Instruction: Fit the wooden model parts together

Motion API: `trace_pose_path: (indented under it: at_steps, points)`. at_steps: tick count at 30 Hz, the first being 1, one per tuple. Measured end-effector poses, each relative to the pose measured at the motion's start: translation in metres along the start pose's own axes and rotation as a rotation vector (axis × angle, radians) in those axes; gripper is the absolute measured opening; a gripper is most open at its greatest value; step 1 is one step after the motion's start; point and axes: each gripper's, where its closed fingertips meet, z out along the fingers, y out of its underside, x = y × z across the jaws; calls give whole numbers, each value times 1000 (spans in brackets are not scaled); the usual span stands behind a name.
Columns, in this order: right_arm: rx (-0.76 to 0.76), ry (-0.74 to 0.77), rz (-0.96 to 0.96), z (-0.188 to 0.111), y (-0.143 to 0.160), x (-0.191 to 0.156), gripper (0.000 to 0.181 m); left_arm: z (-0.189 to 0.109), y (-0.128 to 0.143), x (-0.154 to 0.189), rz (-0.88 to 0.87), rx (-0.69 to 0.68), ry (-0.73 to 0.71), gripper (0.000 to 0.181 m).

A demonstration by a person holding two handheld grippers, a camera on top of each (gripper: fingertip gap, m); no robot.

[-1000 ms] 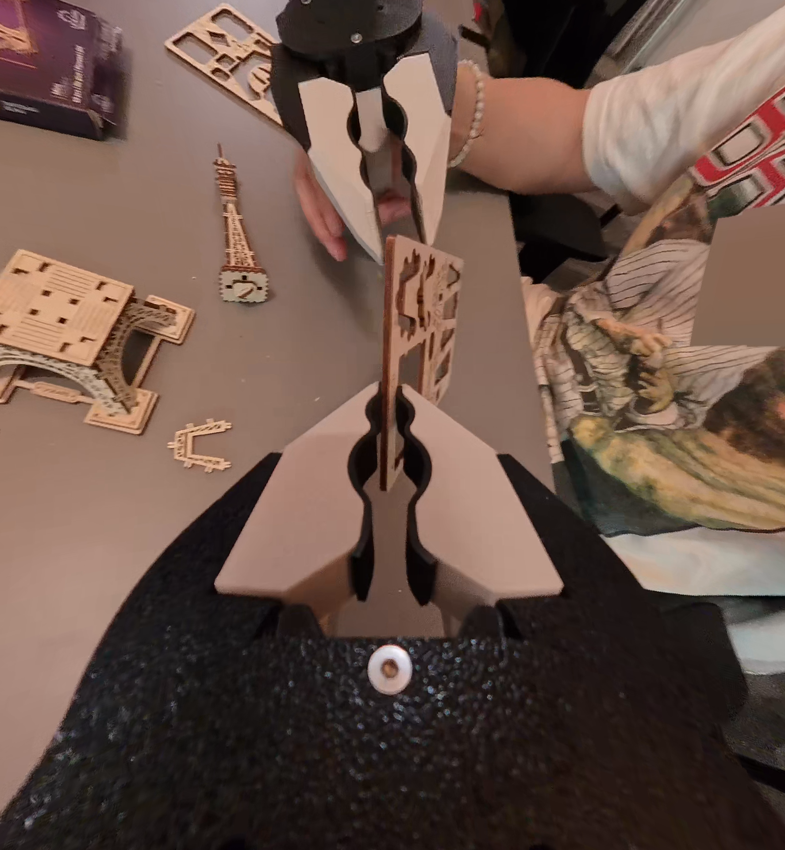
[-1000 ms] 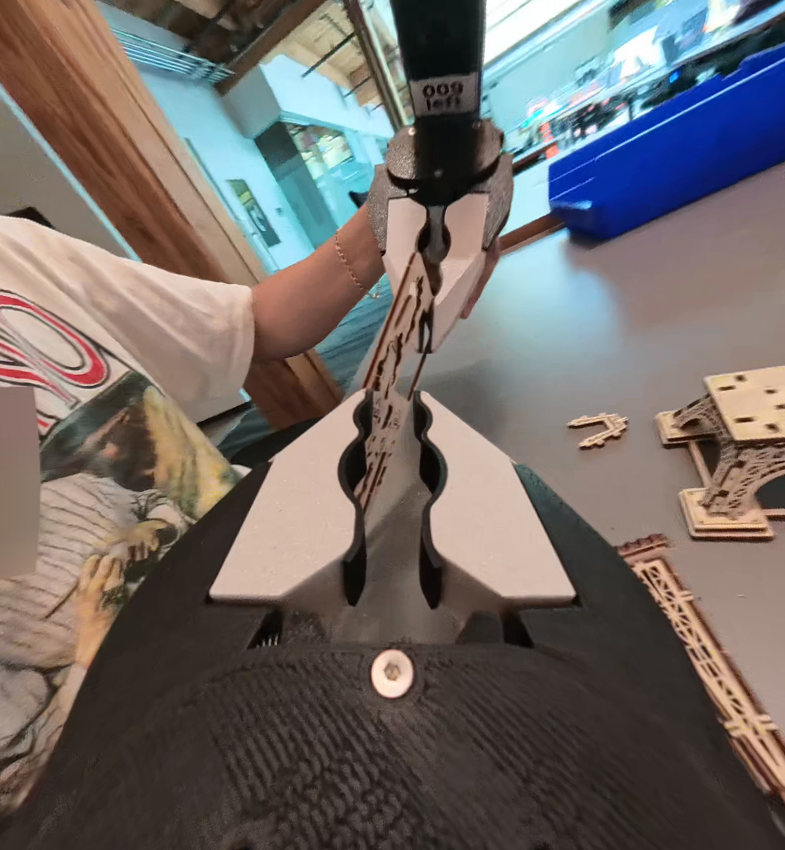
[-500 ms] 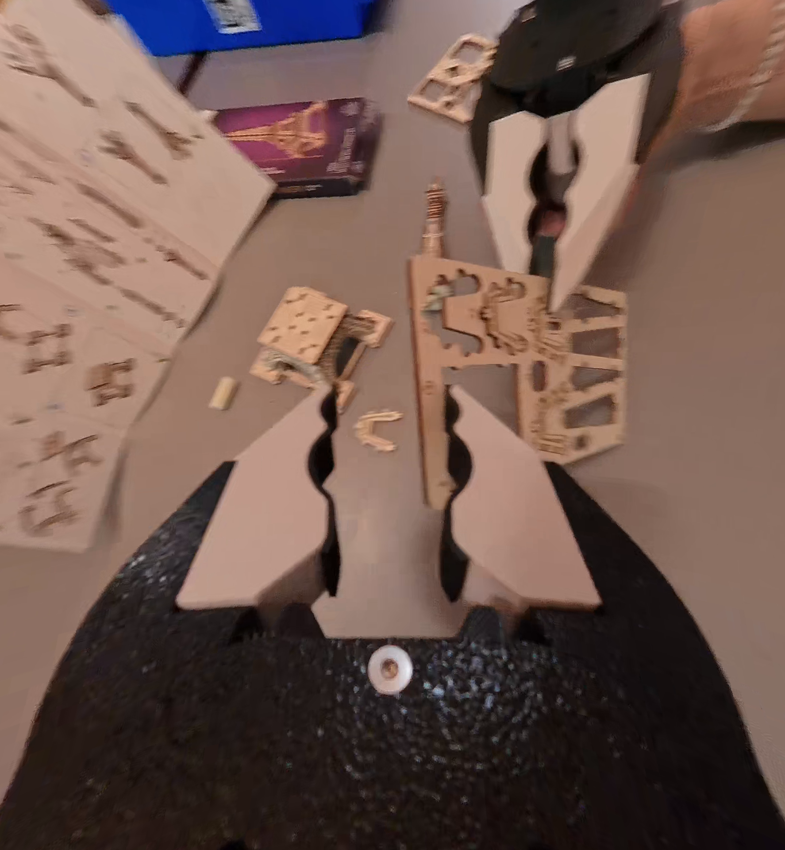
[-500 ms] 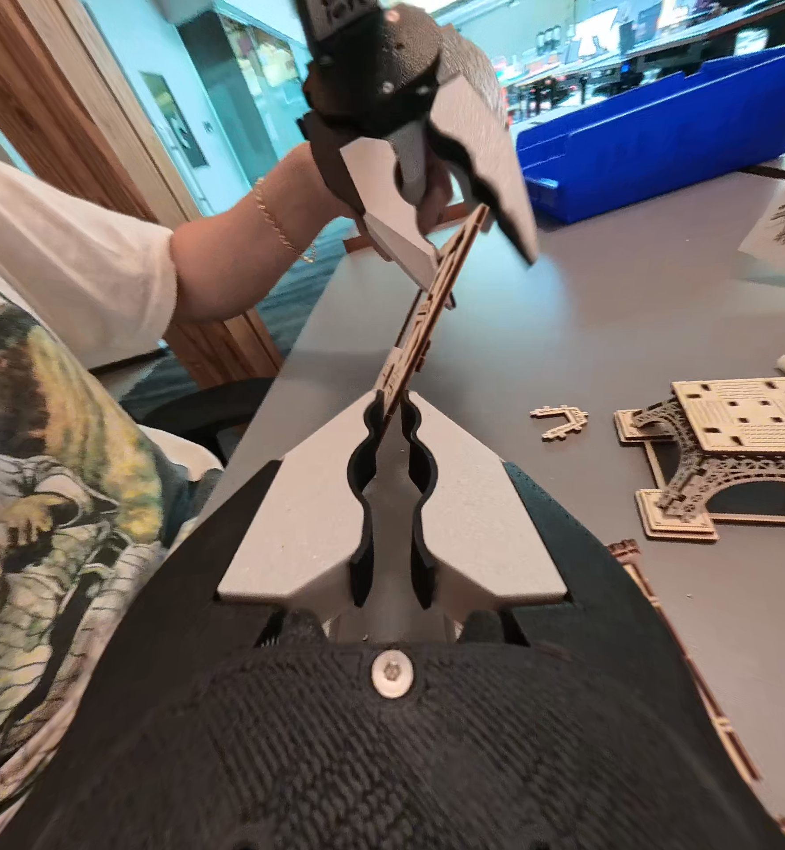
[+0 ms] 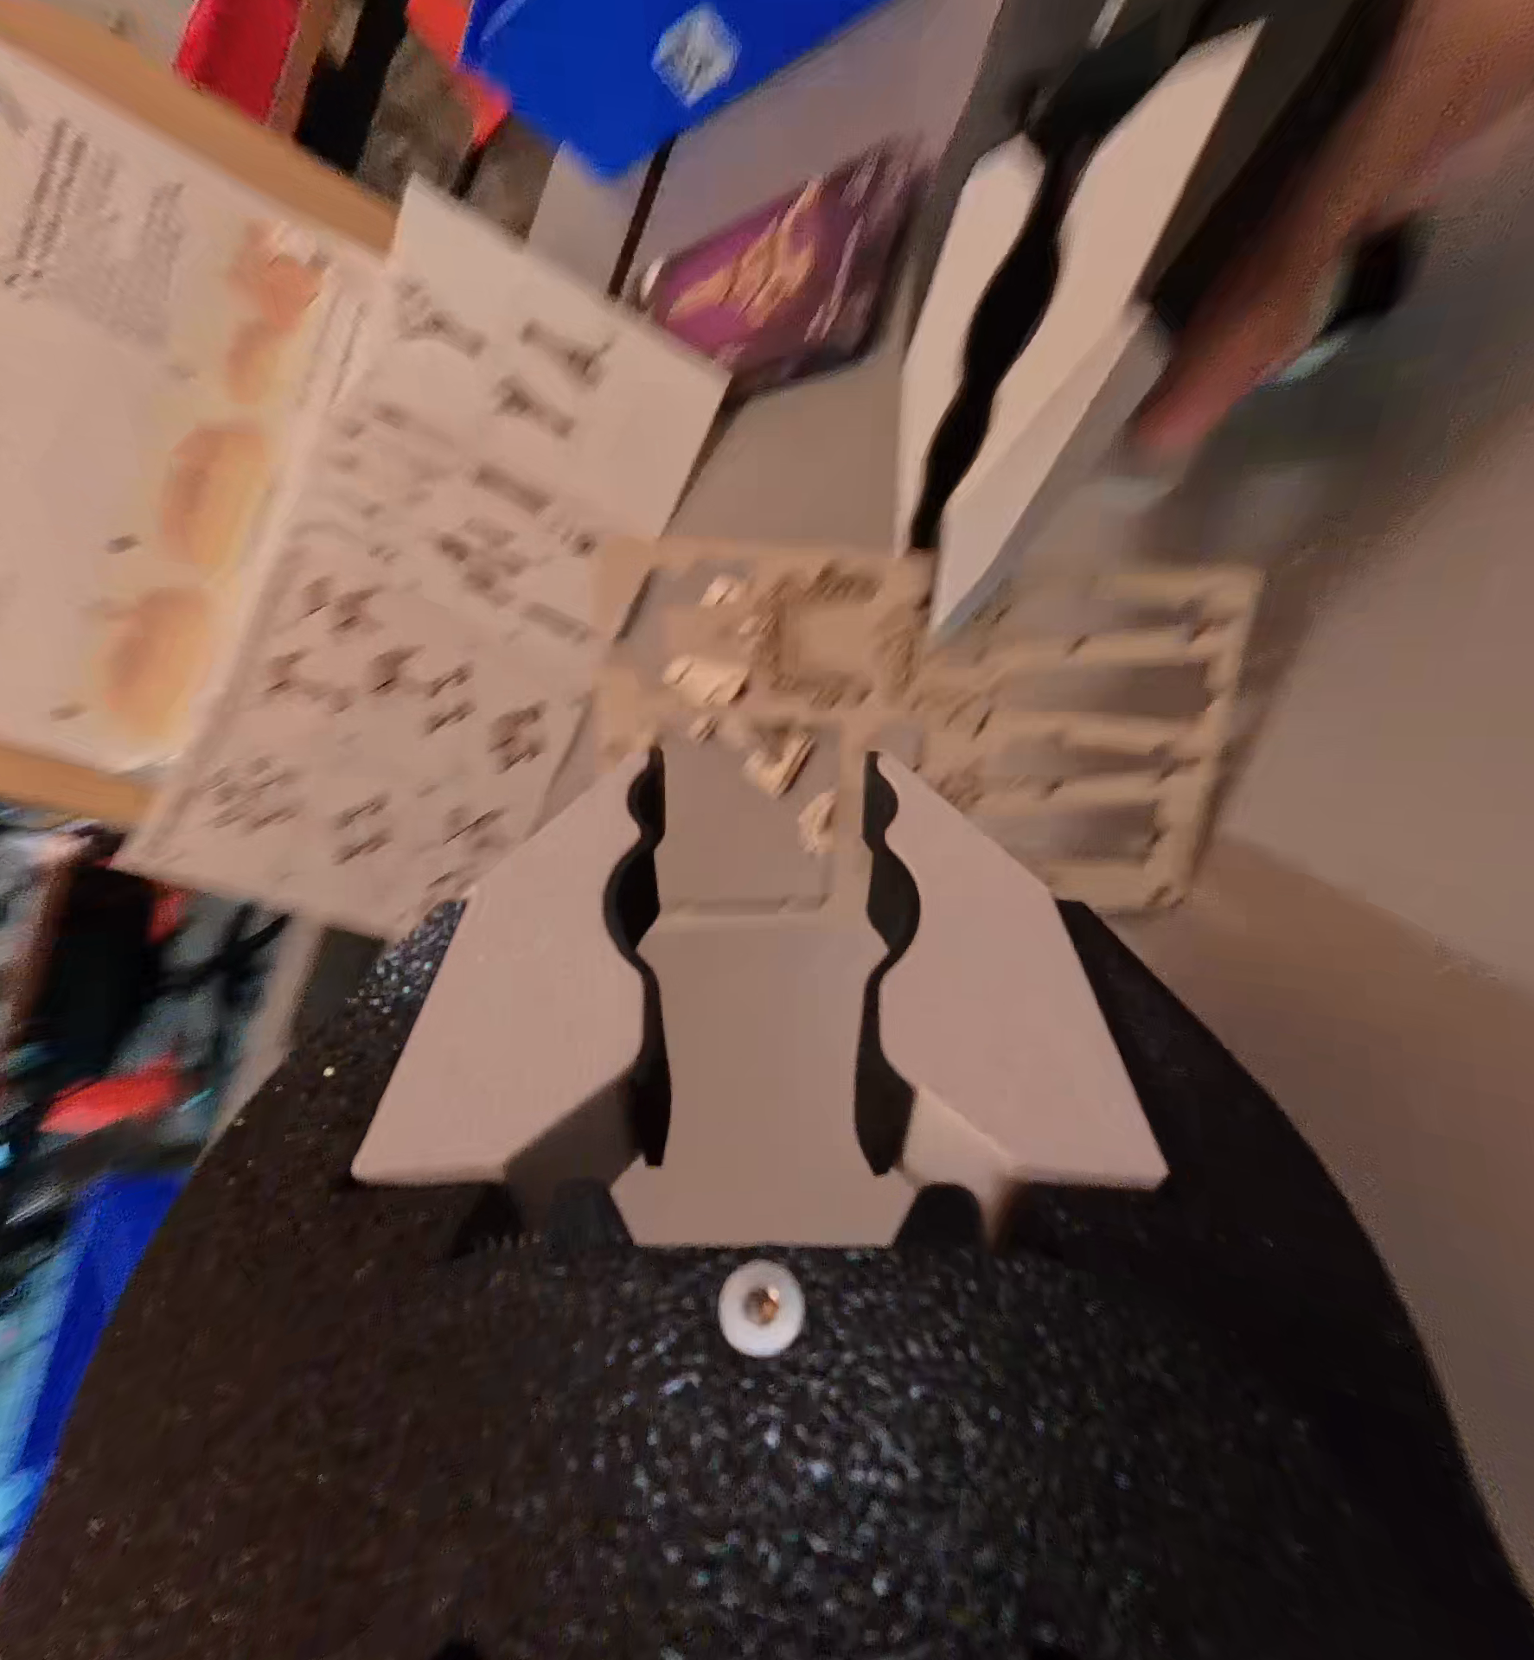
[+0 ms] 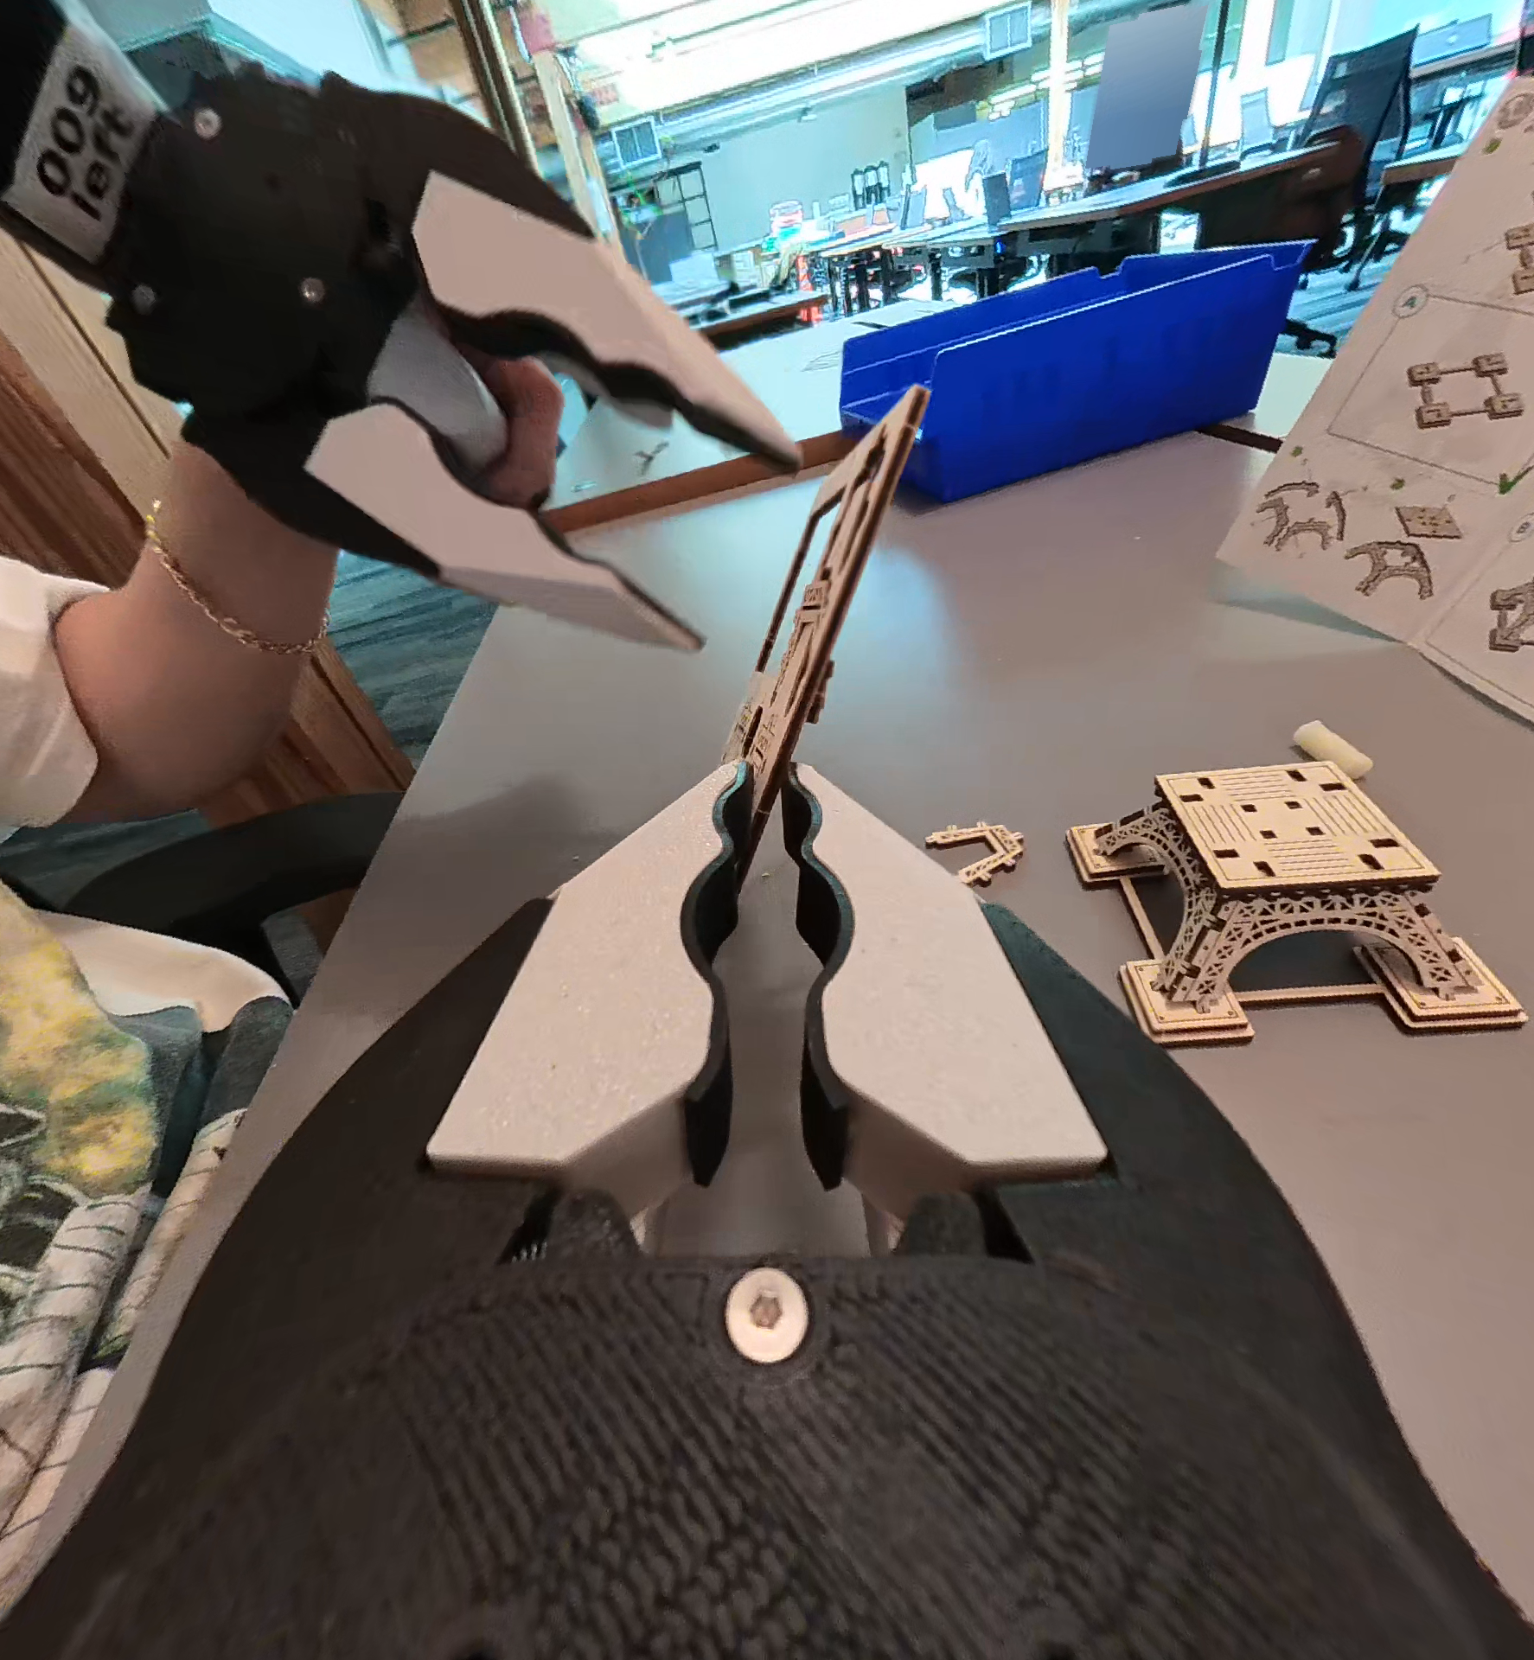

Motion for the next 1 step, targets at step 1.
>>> trace_pose_path:
  at_steps: [1]
  points:
    - [5, -7, -5, 1, -1, -2, 3, 3, -8, 8, -42, 49, 45, 41]
